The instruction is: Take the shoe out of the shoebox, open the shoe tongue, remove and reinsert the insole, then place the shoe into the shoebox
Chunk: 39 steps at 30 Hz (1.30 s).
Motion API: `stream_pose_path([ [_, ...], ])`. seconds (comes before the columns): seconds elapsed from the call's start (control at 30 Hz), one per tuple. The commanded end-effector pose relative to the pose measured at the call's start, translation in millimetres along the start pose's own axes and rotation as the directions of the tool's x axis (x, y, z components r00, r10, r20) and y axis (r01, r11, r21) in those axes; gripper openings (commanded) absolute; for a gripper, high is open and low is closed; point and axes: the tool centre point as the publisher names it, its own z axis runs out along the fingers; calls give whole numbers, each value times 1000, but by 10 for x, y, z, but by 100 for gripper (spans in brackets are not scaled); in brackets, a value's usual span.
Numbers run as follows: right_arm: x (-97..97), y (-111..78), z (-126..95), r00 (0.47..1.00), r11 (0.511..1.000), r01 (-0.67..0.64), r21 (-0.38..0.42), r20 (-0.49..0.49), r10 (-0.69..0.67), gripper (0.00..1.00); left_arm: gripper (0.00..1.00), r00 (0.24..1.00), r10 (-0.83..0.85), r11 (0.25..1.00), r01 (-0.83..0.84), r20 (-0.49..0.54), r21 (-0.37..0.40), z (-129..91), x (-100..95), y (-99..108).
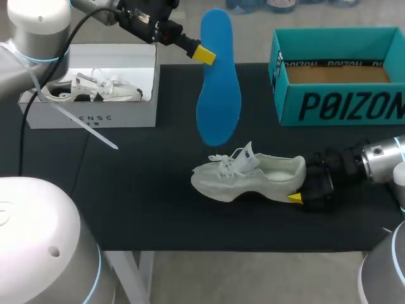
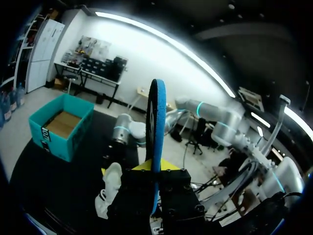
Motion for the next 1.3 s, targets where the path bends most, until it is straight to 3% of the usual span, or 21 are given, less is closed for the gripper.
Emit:
stream_pose_path([
  [0.03, 2, -44, -45, 1000, 1000, 0, 10, 13, 0, 100, 0, 1000, 0, 1000, 0, -1, -2, -2, -4, 0],
  [0.33, 23, -156, -331, 998, 1000, -14, 14, 55, 13, 100, 0, 1000, 0, 1000, 0, -1, -2, -2, -4, 0],
  [0.63, 7, -110, -676, 996, 999, -3, 53, 94, -2, 100, 0, 1000, 0, 1000, 0, -1, -2, -2, -4, 0],
  [0.9, 5, 102, -1000, 994, 972, -13, 233, 105, -11, 100, 0, 1000, 0, 1000, 0, -1, -2, -2, -4, 0],
  [1.3, -1, 483, -1301, 995, 848, -54, 527, 95, 5, 100, 0, 1000, 0, 1000, 0, -1, -2, -2, -4, 0],
])
